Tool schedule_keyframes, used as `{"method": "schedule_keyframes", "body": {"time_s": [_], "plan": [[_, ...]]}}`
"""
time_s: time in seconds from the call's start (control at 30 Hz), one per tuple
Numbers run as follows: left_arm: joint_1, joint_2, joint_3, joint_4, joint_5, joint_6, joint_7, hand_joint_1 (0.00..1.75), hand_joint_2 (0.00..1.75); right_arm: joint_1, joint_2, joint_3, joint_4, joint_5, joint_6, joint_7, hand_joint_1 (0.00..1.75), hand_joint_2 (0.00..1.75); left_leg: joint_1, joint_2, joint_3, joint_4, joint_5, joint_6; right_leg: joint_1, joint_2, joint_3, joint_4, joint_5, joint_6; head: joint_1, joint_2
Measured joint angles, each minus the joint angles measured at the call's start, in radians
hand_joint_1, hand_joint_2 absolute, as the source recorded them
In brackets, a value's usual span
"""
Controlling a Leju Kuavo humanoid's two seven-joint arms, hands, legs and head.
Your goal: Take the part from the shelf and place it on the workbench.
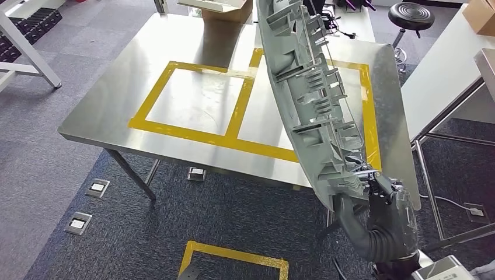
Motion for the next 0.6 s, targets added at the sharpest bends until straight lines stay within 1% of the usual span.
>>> {"method": "schedule_keyframes", "body": {"time_s": [0.03,0.07,0.1,0.13,0.17,0.2,0.23,0.27,0.3,0.33,0.37,0.43,0.47,0.5,0.6], "plan": [[-0.001,0.0,0.0,0.0,0.0,0.0,0.0,0.0,1.75,0.0,0.0,0.0,0.001,0.0,0.0,0.0,1.75,1.75,0.0,-0.001,0.005,-0.002,-0.005,0.004,-0.001,0.001,-0.042,0.066,-0.017,0.004,0.004,0.0],[0.001,0.0,0.0,0.0,0.0,-0.001,0.0,0.0,1.75,0.0,0.0,0.0,0.002,0.0,0.0,0.0,1.75,1.75,0.0,-0.002,0.012,-0.002,-0.01,0.007,-0.003,0.001,-0.086,0.129,-0.043,0.008,0.006,0.0],[0.004,0.0,0.0,0.0,-0.001,-0.001,0.001,0.0,1.75,0.0,0.0,0.0,0.004,0.0,0.0,0.0,1.75,1.75,0.0,-0.003,0.02,-0.002,-0.017,0.009,-0.004,0.001,-0.123,0.175,-0.065,0.01,0.008,0.0],[0.007,0.0,0.0,0.0,-0.001,-0.002,0.001,0.0,1.75,0.0,0.0,-0.001,0.006,0.0,0.0,0.0,1.75,1.75,0.0,-0.005,0.03,-0.002,-0.024,0.009,-0.004,0.001,-0.147,0.195,-0.073,0.01,0.01,0.0],[0.011,0.0,0.0,0.0,-0.002,-0.002,0.001,0.0,1.75,-0.001,0.0,-0.001,0.008,0.0,-0.001,0.0,1.75,1.75,0.0,-0.008,0.041,-0.002,-0.032,0.008,-0.004,0.001,-0.156,0.182,-0.058,0.009,0.011,0.0],[0.012,-0.001,0.0,0.0,-0.002,-0.002,0.001,0.0,1.75,0.0,0.0,-0.001,0.009,0.0,-0.001,0.0,1.75,1.75,-0.001,-0.01,0.052,-0.002,-0.041,0.007,-0.003,0.001,-0.152,0.138,-0.018,0.004,0.013,0.0],[0.013,-0.001,0.0,0.0,-0.003,-0.002,0.001,0.0,1.75,0.0,0.0,-0.001,0.01,0.0,-0.001,0.0,1.75,1.75,-0.001,-0.012,0.062,-0.002,-0.048,0.005,-0.001,0.001,-0.143,0.077,0.042,-0.003,0.014,0.0],[0.012,-0.002,0.0,0.0,-0.003,-0.002,0.001,0.0,1.75,0.0,0.0,-0.001,0.01,0.0,-0.001,0.0,1.75,1.75,-0.002,-0.014,0.069,-0.001,-0.056,0.001,0.003,0.001,-0.134,0.018,0.092,-0.011,0.015,0.0],[0.011,-0.003,0.0,0.0,-0.004,-0.002,0.001,0.0,1.75,0.001,0.0,-0.001,0.01,0.0,-0.001,0.0,1.75,1.75,-0.003,-0.016,0.071,-0.001,-0.061,-0.003,0.007,0.001,-0.125,-0.029,0.127,-0.018,0.016,0.0],[0.011,-0.003,0.0,0.0,-0.004,-0.002,0.001,0.0,1.75,0.001,0.0,-0.001,0.01,0.0,-0.001,0.0,1.75,1.75,-0.003,-0.016,0.072,-0.001,-0.065,-0.008,0.011,0.001,-0.122,-0.055,0.143,-0.023,0.017,0.0],[0.011,-0.003,0.0,0.0,-0.005,-0.002,0.0,0.0,1.75,0.002,0.0,-0.002,0.01,0.0,-0.001,0.0,1.75,1.75,-0.004,-0.017,0.071,0.0,-0.068,-0.013,0.013,0.002,-0.12,-0.064,0.142,-0.024,0.017,0.0],[0.009,-0.003,0.0,0.0,-0.008,-0.003,0.0,0.0,1.75,0.003,-0.001,-0.003,0.011,0.0,-0.003,0.0,1.75,1.75,-0.003,-0.016,0.072,0.0,-0.071,-0.017,0.013,0.005,-0.118,-0.068,0.145,-0.022,0.014,0.0],[0.008,-0.003,0.0,0.0,-0.009,-0.003,-0.001,0.0,1.75,0.003,-0.001,-0.003,0.013,0.0,-0.004,0.001,1.75,1.75,-0.003,-0.015,0.072,0.0,-0.072,-0.018,0.012,0.006,-0.117,-0.068,0.145,-0.02,0.012,0.0],[0.006,-0.003,0.0,0.0,-0.009,-0.003,-0.002,0.0,1.75,0.004,-0.001,-0.003,0.014,0.0,-0.004,0.001,1.75,1.75,-0.003,-0.015,0.072,-0.001,-0.07,-0.018,0.012,0.007,-0.118,-0.068,0.144,-0.02,0.01,0.0],[0.004,-0.002,0.0,0.0,-0.01,-0.004,-0.004,0.0,1.75,0.004,-0.001,-0.004,0.017,0.0,-0.005,0.001,1.75,1.75,-0.003,-0.014,0.074,-0.006,-0.068,-0.018,0.013,0.008,-0.119,-0.068,0.14,-0.026,0.008,0.0]]}}
